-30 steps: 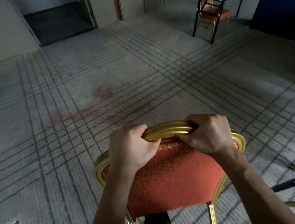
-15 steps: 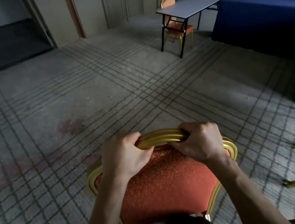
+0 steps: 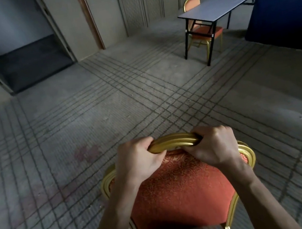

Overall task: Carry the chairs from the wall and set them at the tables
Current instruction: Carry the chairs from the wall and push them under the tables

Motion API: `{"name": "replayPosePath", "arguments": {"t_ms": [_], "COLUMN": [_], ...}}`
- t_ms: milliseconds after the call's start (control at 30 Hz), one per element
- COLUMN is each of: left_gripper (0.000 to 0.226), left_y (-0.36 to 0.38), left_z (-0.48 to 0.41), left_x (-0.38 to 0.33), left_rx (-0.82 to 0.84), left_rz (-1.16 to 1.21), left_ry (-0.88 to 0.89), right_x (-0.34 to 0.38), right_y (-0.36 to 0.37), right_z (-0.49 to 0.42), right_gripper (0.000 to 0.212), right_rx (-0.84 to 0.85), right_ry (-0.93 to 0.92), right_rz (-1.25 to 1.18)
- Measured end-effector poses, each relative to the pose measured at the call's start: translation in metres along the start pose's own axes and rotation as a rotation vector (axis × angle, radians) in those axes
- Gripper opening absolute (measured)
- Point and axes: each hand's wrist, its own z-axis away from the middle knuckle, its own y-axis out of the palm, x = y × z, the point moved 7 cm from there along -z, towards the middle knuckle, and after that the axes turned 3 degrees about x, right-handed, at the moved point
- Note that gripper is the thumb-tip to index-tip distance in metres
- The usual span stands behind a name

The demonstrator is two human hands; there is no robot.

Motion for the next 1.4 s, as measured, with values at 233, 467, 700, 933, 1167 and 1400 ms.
{"name": "replayPosePath", "arguments": {"t_ms": [233, 467, 700, 933, 1167, 1400], "left_gripper": [0.047, 0.048, 0.045, 0.04, 0.047, 0.043], "left_y": [0.062, 0.133, 0.173, 0.242, 0.312, 0.361], "left_z": [-0.122, -0.255, -0.392, -0.513, -0.645, -0.759], "left_x": [0.083, 0.204, 0.276, 0.338, 0.397, 0.441], "left_rx": [0.004, -0.005, -0.045, -0.01, -0.017, -0.04], "left_rz": [-0.037, -0.023, 0.03, 0.052, -0.031, -0.062], "left_ry": [-0.089, -0.132, -0.007, 0.031, -0.031, -0.067], "right_x": [-0.027, -0.041, -0.059, -0.101, -0.156, -0.192], "right_y": [0.055, 0.124, 0.154, 0.196, 0.244, 0.263], "right_z": [-0.16, -0.335, -0.476, -0.606, -0.771, -0.905], "right_gripper": [0.063, 0.053, 0.05, 0.045, 0.051, 0.048], "right_rx": [0.055, 0.061, -0.011, -0.026, 0.041, 0.054], "right_ry": [-0.03, -0.042, 0.012, 0.038, 0.011, -0.056], "right_rz": [0.02, 0.075, 0.053, 0.01, -0.021, -0.069]}}
